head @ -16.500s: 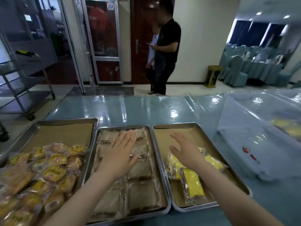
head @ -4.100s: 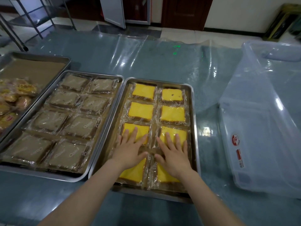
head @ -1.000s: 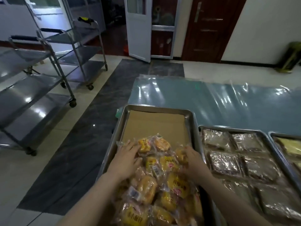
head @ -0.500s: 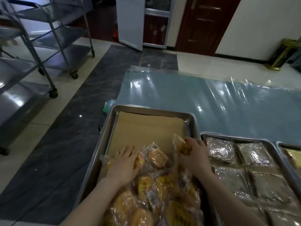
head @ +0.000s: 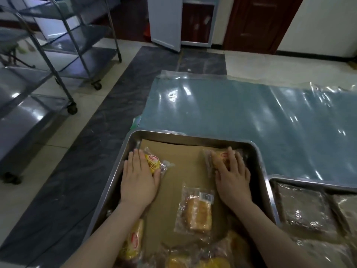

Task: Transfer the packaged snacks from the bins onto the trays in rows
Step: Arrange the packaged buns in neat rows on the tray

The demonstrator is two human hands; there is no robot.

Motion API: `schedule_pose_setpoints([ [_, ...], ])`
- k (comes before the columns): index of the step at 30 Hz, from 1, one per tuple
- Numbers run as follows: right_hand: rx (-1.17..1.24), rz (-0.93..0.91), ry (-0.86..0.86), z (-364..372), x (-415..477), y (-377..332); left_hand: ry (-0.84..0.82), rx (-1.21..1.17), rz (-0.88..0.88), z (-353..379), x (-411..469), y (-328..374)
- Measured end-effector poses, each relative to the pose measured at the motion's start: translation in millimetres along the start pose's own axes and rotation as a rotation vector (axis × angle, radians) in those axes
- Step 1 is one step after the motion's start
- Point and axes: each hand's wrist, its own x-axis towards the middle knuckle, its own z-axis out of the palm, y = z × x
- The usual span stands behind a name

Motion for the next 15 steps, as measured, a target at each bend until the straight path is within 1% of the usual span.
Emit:
schedule_pose_setpoints([
  [2,-0.002,-0.016,-0.001,2,-1,-1,0.011,-0.075,-0.016,2,6,5],
  [4,0.081,0.016,0.041,-1,-3,-6,0.037,-0.185,-0.008,-1,10,5],
  [5,0.137,0.040,0.078,-3,-4,-8,0.078,-0.247,0.017,-6,11,3],
  [7,0.169,0.023,0.144,-7,-6,-12,0.160,-0.341,0.148,-12,8,-6],
  [8,0.145,-0.027,0.151,-9,-6,-12,0.149,-0.355,0.228,-14,6,-10],
  [10,0.079,-0.133,0.078,-12,-7,-10,0.063,-0.319,0.332,-14,0,-12],
  [11,0.044,-0.159,0.026,-13,-7,-9,0.033,-0.289,0.341,-13,-2,-12],
  [13,-0.006,-0.144,-0.025,-14,-10,-8,-0.005,-0.222,0.293,-10,-2,-10],
  [15,-0.014,-0.064,-0.038,-16,-11,-8,-0.046,-0.143,0.234,-6,1,-10],
])
